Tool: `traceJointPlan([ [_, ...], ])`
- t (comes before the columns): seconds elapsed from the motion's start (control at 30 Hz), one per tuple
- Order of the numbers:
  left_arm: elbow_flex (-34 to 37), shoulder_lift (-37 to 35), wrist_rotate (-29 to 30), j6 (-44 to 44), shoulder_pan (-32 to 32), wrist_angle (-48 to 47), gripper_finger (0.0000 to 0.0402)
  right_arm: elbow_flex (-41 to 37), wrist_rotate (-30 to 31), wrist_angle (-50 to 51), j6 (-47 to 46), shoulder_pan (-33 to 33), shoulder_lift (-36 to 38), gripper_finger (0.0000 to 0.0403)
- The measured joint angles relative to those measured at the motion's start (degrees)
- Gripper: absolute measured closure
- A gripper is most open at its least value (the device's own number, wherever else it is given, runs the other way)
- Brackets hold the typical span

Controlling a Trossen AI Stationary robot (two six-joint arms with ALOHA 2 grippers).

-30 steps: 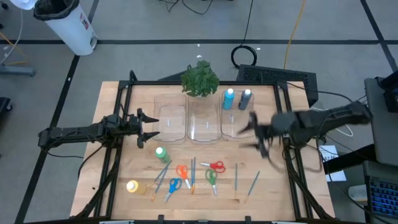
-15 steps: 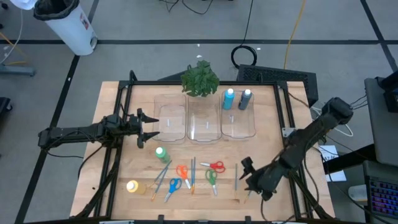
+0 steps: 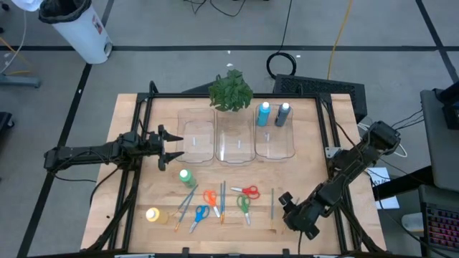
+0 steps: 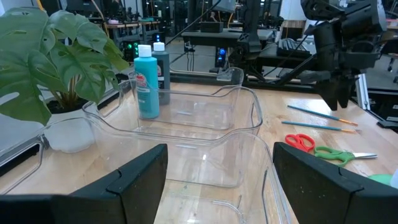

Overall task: Pick & Place Paint Supplies
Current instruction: Put the blue paintbrush into the middle transparent bin

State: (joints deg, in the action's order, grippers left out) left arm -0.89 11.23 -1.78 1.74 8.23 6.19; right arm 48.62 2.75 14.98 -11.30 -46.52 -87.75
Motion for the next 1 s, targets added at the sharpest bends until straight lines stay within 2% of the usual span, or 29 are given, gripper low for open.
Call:
traceJointPlan([
  [0.2, 0.0, 0.0, 0.0, 0.0, 0.0, 0.0, 0.0107, -2.3, 0.5, -4.7, 0.0, -0.3, 0.0, 0.0239],
  [0.33, 0.0, 0.0, 0.0, 0.0, 0.0, 0.0, 0.0107, -3.7, 4.4, -9.4, 0.7, -2.6, -0.7, 0.0245],
  [0.6, 0.0, 0.0, 0.0, 0.0, 0.0, 0.0, 0.0107, -3.8, 6.1, -15.8, 1.3, -5.3, -7.0, 0.0256],
  [0.73, 0.0, 0.0, 0.0, 0.0, 0.0, -0.1, 0.0107, -3.7, 6.2, -17.2, -1.6, -5.4, -9.9, 0.0265],
  [0.87, 0.0, 0.0, 0.0, 0.0, 0.0, -0.1, 0.0107, -3.6, 6.4, -17.2, -2.8, -5.4, -11.0, 0.0284],
  [1.0, 0.0, 0.0, 0.0, 0.0, 0.0, 0.0, 0.0107, -3.6, 6.4, -17.1, -2.8, -5.4, -10.9, 0.0322],
])
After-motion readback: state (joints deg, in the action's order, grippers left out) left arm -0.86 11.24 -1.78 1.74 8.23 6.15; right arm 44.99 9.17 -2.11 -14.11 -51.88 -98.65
